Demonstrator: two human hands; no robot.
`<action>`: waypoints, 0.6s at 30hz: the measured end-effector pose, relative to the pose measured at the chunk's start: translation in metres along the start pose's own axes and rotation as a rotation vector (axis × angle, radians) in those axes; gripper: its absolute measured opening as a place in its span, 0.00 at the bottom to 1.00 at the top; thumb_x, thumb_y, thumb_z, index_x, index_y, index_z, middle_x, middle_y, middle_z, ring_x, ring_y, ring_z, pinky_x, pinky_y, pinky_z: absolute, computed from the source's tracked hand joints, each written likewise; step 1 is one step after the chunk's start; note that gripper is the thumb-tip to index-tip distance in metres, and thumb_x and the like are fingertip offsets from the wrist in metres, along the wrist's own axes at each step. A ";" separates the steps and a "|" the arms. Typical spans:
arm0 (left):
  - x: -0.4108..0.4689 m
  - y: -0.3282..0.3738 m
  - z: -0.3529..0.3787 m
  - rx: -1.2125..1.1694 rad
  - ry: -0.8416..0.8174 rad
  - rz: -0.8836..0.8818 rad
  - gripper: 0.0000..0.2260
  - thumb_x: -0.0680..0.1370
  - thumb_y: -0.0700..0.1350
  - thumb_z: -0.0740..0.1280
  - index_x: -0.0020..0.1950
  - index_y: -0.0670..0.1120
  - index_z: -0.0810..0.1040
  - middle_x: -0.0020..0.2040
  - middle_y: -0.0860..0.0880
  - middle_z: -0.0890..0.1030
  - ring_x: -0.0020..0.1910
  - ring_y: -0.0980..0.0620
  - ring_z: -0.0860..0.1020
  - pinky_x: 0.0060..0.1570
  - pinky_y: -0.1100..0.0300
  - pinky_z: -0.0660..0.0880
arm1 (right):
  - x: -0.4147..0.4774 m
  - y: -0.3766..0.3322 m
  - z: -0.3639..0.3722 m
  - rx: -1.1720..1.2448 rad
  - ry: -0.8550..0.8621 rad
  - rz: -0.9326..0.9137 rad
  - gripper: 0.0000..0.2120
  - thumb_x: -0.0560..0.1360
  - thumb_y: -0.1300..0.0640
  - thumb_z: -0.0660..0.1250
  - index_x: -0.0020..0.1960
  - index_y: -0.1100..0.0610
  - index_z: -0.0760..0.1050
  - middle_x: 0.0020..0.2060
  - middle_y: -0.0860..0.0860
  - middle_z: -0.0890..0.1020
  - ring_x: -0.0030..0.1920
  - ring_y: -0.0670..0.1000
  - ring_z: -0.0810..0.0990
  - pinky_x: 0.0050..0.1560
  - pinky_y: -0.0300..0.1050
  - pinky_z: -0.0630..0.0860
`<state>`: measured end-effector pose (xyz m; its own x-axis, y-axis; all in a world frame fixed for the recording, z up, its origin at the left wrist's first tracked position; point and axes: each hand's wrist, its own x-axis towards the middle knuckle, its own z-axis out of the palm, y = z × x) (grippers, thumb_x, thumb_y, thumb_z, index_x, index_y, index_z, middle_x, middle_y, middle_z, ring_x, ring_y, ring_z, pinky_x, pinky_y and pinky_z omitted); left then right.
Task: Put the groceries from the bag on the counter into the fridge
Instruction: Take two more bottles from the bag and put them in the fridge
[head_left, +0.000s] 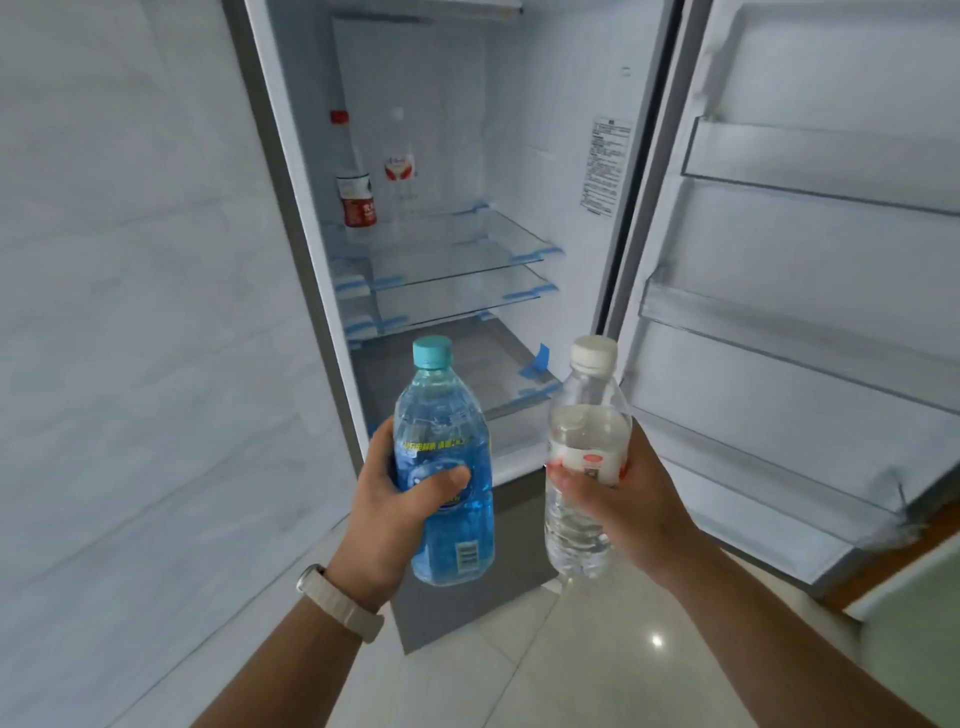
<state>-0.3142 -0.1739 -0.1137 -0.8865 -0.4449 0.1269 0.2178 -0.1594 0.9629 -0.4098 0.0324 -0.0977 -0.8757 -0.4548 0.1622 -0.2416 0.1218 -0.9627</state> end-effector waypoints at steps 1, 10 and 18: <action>0.006 -0.001 -0.004 0.008 0.006 0.005 0.30 0.64 0.47 0.76 0.63 0.43 0.72 0.53 0.37 0.80 0.50 0.38 0.81 0.47 0.45 0.80 | 0.008 0.001 0.003 0.003 -0.016 -0.009 0.20 0.66 0.51 0.75 0.54 0.48 0.72 0.41 0.49 0.83 0.42 0.50 0.84 0.42 0.46 0.82; 0.068 -0.013 -0.017 0.065 0.089 0.007 0.32 0.62 0.47 0.77 0.64 0.45 0.72 0.53 0.39 0.81 0.51 0.38 0.82 0.48 0.45 0.80 | 0.095 0.014 0.019 0.029 -0.082 -0.059 0.26 0.62 0.43 0.73 0.57 0.51 0.72 0.40 0.47 0.82 0.40 0.45 0.83 0.38 0.36 0.78; 0.169 -0.008 -0.013 0.059 0.150 0.033 0.31 0.64 0.46 0.77 0.64 0.43 0.72 0.54 0.36 0.80 0.52 0.33 0.80 0.51 0.37 0.79 | 0.218 0.016 0.014 0.138 -0.142 -0.134 0.23 0.67 0.54 0.75 0.58 0.51 0.71 0.41 0.46 0.82 0.41 0.46 0.83 0.39 0.37 0.78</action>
<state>-0.4607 -0.2595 -0.1031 -0.8074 -0.5764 0.1260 0.2177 -0.0926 0.9716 -0.5984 -0.0771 -0.0812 -0.7694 -0.5797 0.2680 -0.2842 -0.0651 -0.9566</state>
